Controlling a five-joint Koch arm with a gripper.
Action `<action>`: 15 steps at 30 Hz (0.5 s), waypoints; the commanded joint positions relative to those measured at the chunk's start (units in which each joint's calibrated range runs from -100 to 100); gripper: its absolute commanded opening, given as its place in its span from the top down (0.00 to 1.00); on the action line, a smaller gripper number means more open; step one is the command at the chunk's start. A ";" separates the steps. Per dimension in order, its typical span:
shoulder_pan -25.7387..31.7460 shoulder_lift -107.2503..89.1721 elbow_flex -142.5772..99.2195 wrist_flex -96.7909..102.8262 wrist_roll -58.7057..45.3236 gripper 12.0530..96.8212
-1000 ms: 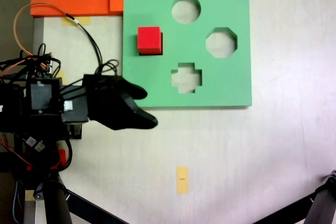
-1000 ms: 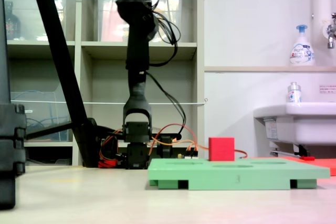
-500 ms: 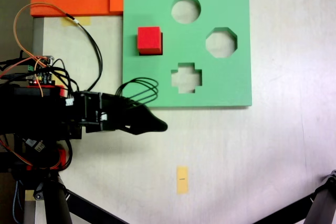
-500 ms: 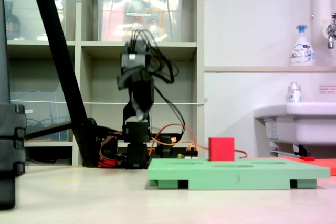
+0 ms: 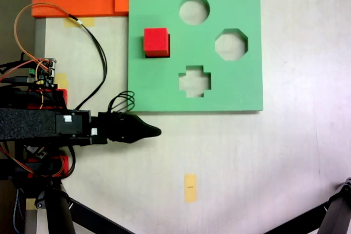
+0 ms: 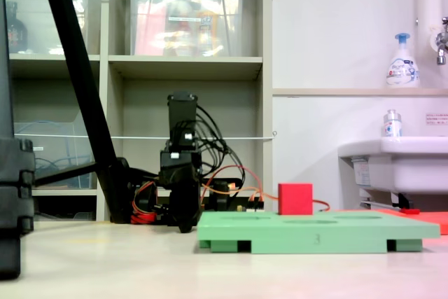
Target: Put the square block into the corresponding hole
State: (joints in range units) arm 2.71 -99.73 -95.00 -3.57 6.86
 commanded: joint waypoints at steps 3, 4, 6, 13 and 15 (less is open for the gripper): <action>0.44 -0.27 -5.00 -2.06 -1.47 0.41; 0.44 -0.27 -5.00 -1.67 -1.37 0.41; 0.49 -0.27 -5.00 -1.58 -1.27 0.42; 0.88 -0.27 -5.00 2.95 -1.32 0.52; 1.07 -0.27 -5.00 3.04 -1.17 0.58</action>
State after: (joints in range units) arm 3.30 -99.73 -96.67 0.73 6.08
